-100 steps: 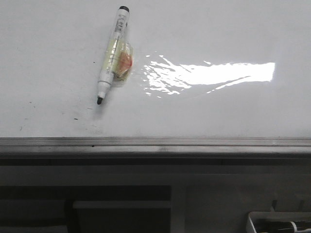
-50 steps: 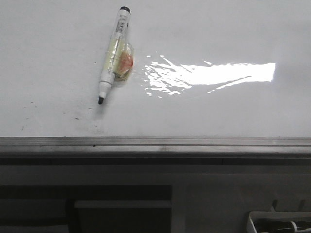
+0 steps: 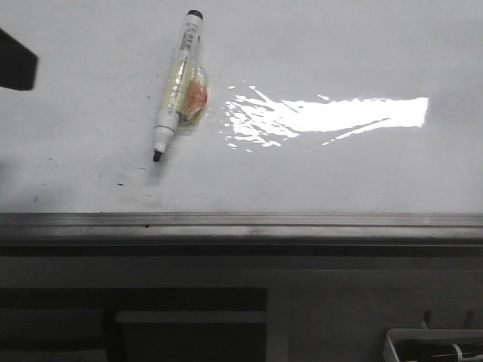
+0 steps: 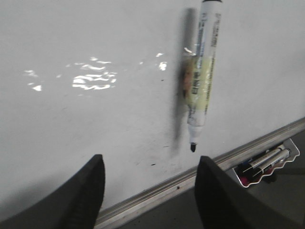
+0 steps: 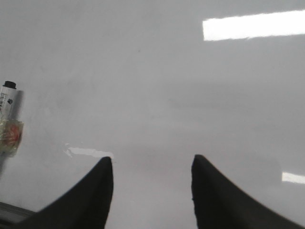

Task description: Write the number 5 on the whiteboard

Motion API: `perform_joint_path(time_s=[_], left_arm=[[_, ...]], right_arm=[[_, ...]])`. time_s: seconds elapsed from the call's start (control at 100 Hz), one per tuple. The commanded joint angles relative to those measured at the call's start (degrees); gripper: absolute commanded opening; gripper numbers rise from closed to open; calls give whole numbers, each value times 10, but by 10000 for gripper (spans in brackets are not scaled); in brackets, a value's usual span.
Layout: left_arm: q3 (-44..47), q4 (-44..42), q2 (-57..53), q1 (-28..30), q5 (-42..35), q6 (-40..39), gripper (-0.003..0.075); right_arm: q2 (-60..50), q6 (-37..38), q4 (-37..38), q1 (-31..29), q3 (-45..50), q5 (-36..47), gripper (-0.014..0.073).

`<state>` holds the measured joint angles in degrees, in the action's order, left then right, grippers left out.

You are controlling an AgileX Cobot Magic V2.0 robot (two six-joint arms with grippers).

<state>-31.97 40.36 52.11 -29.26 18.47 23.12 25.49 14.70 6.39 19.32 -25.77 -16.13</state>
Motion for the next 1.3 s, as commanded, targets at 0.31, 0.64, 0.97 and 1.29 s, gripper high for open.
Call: perform_joint_path(time_s=[0.31, 0.64, 0.97, 1.29], left_arm=[[-28, 70, 145, -168, -257, 0, 377], [-49, 70, 198, -171, -286, 0, 355], [-52, 72, 211, -176, -275, 0, -20], [-75, -252, 127, -219, -69, 2, -20]], right_arm=[[7, 0, 3, -3, -22, 33, 336], [7, 0, 3, -3, -22, 33, 336], [7, 0, -20, -3, -22, 26, 336], [37, -167, -118, 125, -53, -65, 334]])
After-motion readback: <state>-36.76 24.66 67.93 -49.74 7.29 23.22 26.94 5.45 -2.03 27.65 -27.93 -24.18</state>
